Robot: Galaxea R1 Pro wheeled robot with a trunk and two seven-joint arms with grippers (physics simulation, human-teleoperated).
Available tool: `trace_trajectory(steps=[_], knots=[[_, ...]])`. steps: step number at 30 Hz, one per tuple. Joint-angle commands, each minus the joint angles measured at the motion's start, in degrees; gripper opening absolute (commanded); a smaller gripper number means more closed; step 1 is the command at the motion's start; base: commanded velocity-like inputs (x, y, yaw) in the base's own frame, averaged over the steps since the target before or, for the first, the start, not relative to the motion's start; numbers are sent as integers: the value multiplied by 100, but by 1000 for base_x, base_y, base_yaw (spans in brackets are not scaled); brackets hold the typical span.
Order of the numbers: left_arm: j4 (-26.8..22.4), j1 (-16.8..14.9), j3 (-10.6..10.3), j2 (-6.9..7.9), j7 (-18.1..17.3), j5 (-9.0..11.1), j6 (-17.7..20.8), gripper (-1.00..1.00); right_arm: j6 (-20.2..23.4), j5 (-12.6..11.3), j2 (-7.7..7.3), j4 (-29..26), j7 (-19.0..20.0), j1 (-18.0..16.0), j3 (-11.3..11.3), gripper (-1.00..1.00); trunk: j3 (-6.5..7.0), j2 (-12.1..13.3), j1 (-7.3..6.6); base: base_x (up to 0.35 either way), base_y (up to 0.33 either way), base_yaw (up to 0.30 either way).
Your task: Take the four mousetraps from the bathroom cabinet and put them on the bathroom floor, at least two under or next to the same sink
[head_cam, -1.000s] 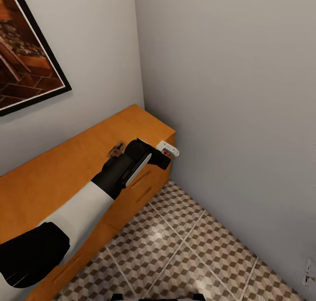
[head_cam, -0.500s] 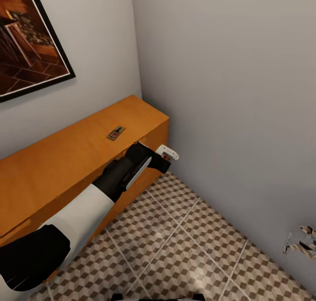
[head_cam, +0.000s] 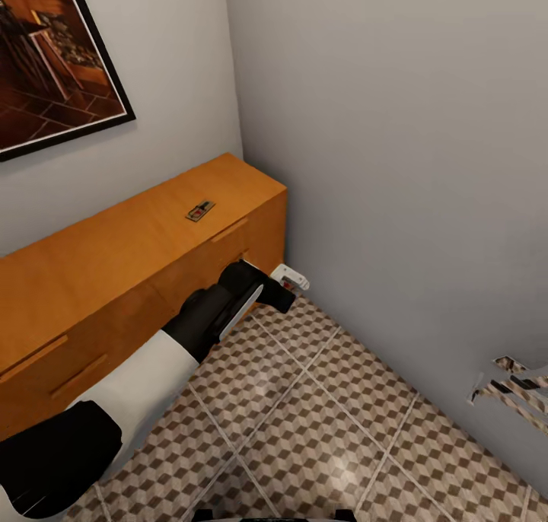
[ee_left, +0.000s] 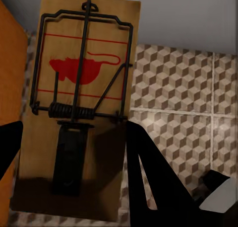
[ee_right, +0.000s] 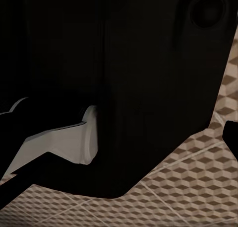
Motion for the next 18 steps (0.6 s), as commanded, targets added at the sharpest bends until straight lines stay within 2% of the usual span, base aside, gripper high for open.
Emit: trace_trajectory(steps=[1,4,6,7,8,9,10,11,14,18], knots=[[3,36,-18,1,15,36,23,-100,-23,-60,0,6,17,-4,45,100,-7,-9,2,-49,-9,0],[8,159,-125,-1,3,36,18,-100,-23,-60,-5,3,17,-4,45,100,-7,-9,2,-28,-5,0],[11,279,-355,-1,-5,36,13,-100,-23,-60,-3,3,17,-4,45,100,-7,-9,2,-12,-2,0],[17,356,-570,0,-8,36,9,-100,-23,-60,-2,2,17,-4,45,100,-7,-9,2,-7,-1,0],[21,390,-694,0,-9,36,7,-100,-25,-60,-2,2,17,-4,45,100,-7,-9,2,-5,-1,0],[27,465,-953,0,-10,36,1,-100,-34,-60,-1,2,17,-4,45,100,-7,-9,2,-3,-1,0],[29,505,-1082,0,-11,36,-4,-100,-42,-60,-1,2,17,-4,45,100,-7,-9,2,-3,0,0],[32,594,-1327,0,-8,36,-32,-100,-67,-60,-1,2,17,-4,45,100,-7,-9,2,-2,0,0],[49,872,-1736,2,-5,36,-207,-100,-163,-60,0,2,17,-4,42,100,-7,-9,2,0,0,0],[272,1306,-1899,7,-3,36,-642,-100,-290,-60,0,2,17,-4,38,100,-7,-9,2,0,0,0]])
